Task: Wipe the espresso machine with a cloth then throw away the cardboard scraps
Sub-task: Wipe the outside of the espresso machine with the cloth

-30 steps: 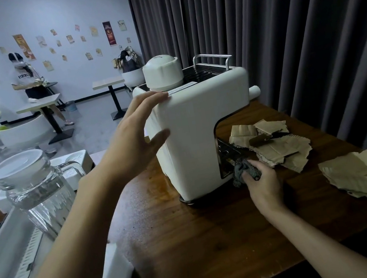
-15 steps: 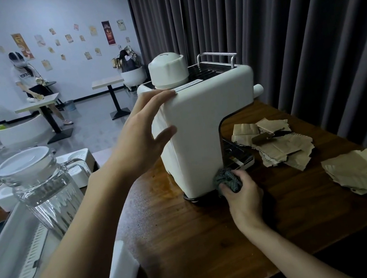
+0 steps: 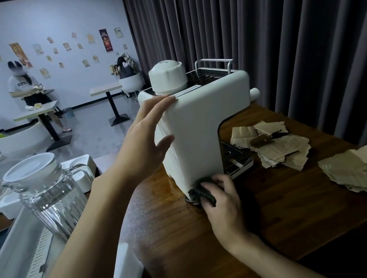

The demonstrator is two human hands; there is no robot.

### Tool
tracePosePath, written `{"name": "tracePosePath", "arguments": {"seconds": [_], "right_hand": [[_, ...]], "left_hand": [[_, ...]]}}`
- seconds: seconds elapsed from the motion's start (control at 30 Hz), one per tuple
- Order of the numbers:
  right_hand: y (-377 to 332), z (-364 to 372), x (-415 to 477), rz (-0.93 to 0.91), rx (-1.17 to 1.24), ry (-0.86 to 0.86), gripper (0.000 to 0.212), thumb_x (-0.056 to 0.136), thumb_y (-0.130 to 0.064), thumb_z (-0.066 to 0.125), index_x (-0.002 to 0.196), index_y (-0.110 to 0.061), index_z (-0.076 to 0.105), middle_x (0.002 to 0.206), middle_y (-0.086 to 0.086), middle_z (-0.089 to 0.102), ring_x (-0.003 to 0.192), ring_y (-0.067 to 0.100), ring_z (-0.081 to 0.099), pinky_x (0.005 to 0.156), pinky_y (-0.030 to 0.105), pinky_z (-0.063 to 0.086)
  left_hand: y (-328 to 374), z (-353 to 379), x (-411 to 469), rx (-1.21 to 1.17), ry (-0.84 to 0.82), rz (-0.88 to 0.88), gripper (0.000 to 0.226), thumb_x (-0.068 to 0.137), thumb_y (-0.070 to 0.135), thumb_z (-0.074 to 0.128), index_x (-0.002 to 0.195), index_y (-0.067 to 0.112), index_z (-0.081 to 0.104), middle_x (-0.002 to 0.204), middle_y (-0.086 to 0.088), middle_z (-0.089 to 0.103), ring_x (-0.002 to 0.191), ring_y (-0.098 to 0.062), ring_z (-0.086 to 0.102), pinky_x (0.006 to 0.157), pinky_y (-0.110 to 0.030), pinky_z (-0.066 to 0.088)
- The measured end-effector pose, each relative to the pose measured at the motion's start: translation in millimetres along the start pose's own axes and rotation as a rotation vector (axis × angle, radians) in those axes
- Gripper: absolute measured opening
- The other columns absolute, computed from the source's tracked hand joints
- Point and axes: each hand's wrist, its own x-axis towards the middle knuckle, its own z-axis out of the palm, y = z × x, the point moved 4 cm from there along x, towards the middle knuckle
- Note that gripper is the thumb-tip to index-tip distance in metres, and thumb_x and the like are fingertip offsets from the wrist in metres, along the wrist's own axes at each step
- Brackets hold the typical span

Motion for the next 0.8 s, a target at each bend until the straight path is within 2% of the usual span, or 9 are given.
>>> {"name": "tracePosePath", "arguments": {"seconds": [0.13, 0.27, 0.47, 0.6, 0.63, 0.7, 0.77, 0.8], "right_hand": [[14.9, -14.7, 19.3, 0.11, 0.076, 0.082, 0.036, 0.082, 0.002, 0.072, 0.117, -0.005, 0.068, 0.123, 0.009, 0.054, 0.114, 0.02, 0.054, 0.091, 0.022, 0.048], [18.7, -19.0, 28.5, 0.141, 0.103, 0.146, 0.035, 0.084, 0.0, 0.071, 0.119, -0.004, 0.067, 0.121, 0.007, 0.054, 0.109, 0.011, 0.051, 0.09, 0.024, 0.052], [-12.3, -2.4, 14.4, -0.018, 0.077, 0.088, 0.035, 0.079, 0.0, 0.076, 0.113, -0.006, 0.07, 0.118, 0.005, 0.058, 0.112, 0.017, 0.057, 0.094, 0.028, 0.053], [-17.2, -6.0, 19.4, -0.06, 0.08, 0.079, 0.034, 0.078, 0.0, 0.077, 0.111, -0.005, 0.071, 0.114, 0.005, 0.059, 0.108, 0.018, 0.059, 0.094, 0.028, 0.052], [-15.8, -8.9, 22.3, -0.057, 0.086, 0.084, 0.033, 0.079, 0.0, 0.076, 0.112, -0.005, 0.071, 0.114, 0.005, 0.059, 0.107, 0.016, 0.058, 0.093, 0.026, 0.052], [-10.5, -17.7, 31.2, -0.017, 0.099, 0.117, 0.033, 0.081, -0.002, 0.074, 0.114, -0.006, 0.07, 0.115, 0.003, 0.058, 0.106, 0.011, 0.055, 0.088, 0.012, 0.05], [-5.4, -27.5, 42.9, 0.034, 0.11, 0.166, 0.034, 0.082, -0.002, 0.073, 0.115, -0.005, 0.069, 0.115, 0.003, 0.057, 0.105, 0.01, 0.053, 0.082, -0.002, 0.041], [-3.5, -31.6, 48.4, 0.054, 0.122, 0.189, 0.033, 0.082, -0.001, 0.073, 0.114, -0.004, 0.069, 0.114, 0.005, 0.058, 0.104, 0.01, 0.053, 0.081, -0.005, 0.037]], "left_hand": [[1.0, -2.2, -0.8, 0.014, -0.013, -0.008, 0.076, 0.088, 0.0, 0.071, 0.152, 0.022, 0.037, 0.153, 0.006, 0.036, 0.139, -0.013, 0.038, 0.114, -0.043, 0.041], [1.5, -2.9, 0.2, 0.0, -0.022, -0.021, 0.075, 0.088, -0.004, 0.068, 0.152, 0.02, 0.038, 0.153, 0.004, 0.036, 0.141, -0.015, 0.038, 0.114, -0.043, 0.041], [2.1, -2.9, 0.3, -0.029, -0.013, -0.043, 0.073, 0.088, -0.009, 0.065, 0.151, 0.019, 0.04, 0.15, 0.002, 0.039, 0.141, -0.016, 0.039, 0.114, -0.043, 0.041], [1.8, -3.1, 0.9, -0.027, -0.017, -0.042, 0.073, 0.088, -0.009, 0.064, 0.151, 0.019, 0.04, 0.149, 0.002, 0.039, 0.141, -0.016, 0.038, 0.114, -0.044, 0.041], [1.2, -3.4, 0.8, -0.028, -0.017, -0.043, 0.074, 0.088, -0.01, 0.064, 0.151, 0.019, 0.04, 0.149, 0.002, 0.039, 0.141, -0.016, 0.038, 0.114, -0.044, 0.04], [0.5, -3.4, 0.6, -0.027, -0.017, -0.05, 0.074, 0.088, -0.01, 0.064, 0.151, 0.019, 0.04, 0.149, 0.003, 0.039, 0.142, -0.016, 0.038, 0.115, -0.043, 0.04], [0.3, -3.3, 0.7, -0.022, -0.02, -0.054, 0.075, 0.087, -0.01, 0.064, 0.151, 0.02, 0.04, 0.15, 0.003, 0.039, 0.142, -0.016, 0.038, 0.115, -0.043, 0.04], [0.1, -3.3, 0.7, -0.019, -0.022, -0.053, 0.075, 0.087, -0.009, 0.064, 0.151, 0.021, 0.04, 0.15, 0.004, 0.039, 0.142, -0.016, 0.038, 0.115, -0.043, 0.04]]}}
